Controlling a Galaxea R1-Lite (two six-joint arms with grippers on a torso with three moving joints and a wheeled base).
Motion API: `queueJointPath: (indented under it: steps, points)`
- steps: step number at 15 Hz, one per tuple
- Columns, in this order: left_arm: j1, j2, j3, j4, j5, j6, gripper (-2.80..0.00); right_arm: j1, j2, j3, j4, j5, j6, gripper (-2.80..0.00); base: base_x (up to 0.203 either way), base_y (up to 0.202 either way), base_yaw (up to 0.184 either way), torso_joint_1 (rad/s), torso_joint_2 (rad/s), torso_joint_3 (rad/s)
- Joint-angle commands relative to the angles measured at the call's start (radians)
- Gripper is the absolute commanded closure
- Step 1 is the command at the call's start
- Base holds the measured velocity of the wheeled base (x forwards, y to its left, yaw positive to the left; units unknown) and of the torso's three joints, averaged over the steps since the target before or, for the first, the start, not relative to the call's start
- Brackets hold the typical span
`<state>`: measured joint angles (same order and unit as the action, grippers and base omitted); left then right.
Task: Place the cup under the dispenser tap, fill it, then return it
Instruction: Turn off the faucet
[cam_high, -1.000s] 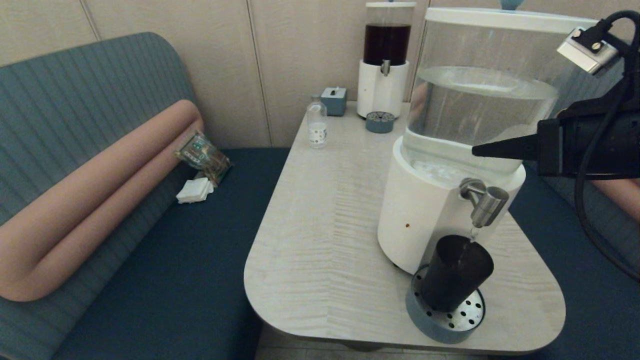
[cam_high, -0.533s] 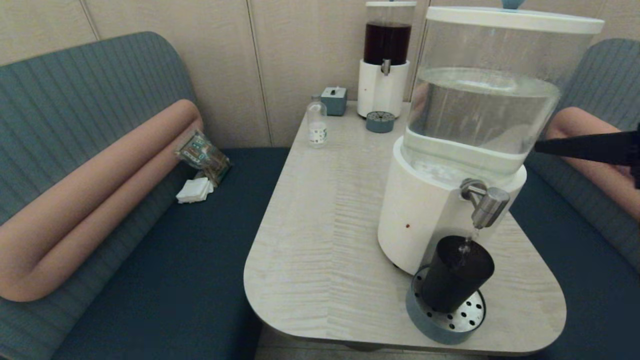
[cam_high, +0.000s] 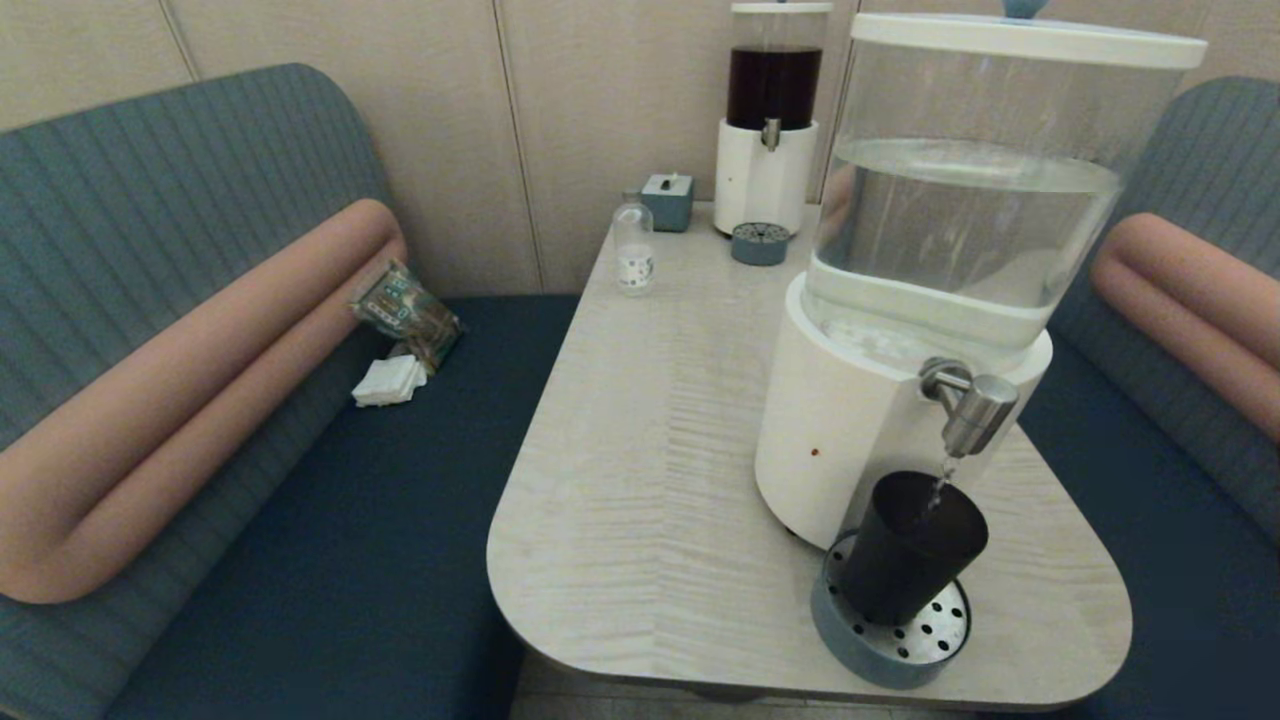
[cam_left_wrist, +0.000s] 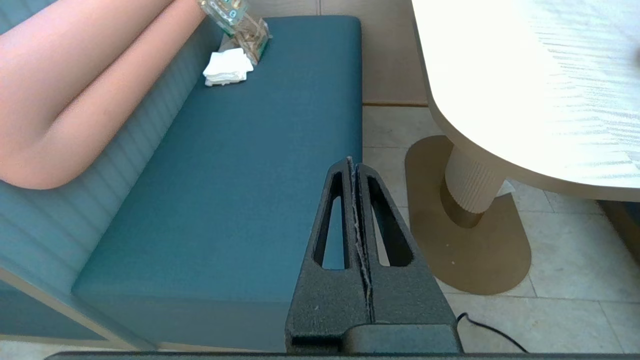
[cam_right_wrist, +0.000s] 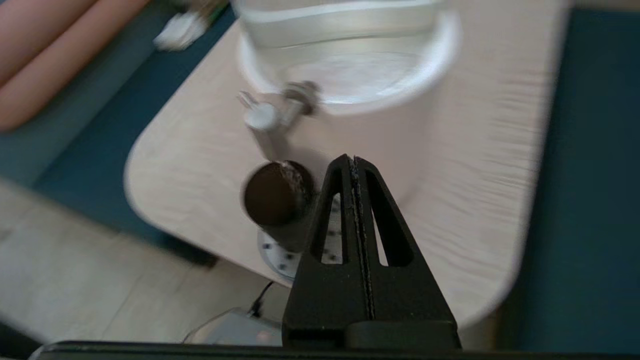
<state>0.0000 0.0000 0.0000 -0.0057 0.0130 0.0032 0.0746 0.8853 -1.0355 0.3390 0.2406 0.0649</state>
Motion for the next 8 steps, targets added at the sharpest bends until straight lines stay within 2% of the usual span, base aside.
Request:
queueJointPath:
  steps: [1,4,8]
  points:
    - [0.0,0.002,0.002,0.0,0.001,0.0,0.0,-0.022,-0.154,0.021,0.028,-0.016,-0.001,0.0,0.0,0.0,0.0,0.0,0.0,0.0]
    - [0.0,0.002,0.002,0.0,0.001,0.0,0.0,-0.026,-0.289,0.036,0.108,-0.041,-0.006,0.0,0.0,0.0,0.0,0.0,0.0,0.0]
    - [0.0,0.002,0.002,0.0,0.001,0.0,0.0,-0.027,-0.423,0.144,0.124,-0.084,-0.024,0.0,0.0,0.0,0.0,0.0,0.0,0.0]
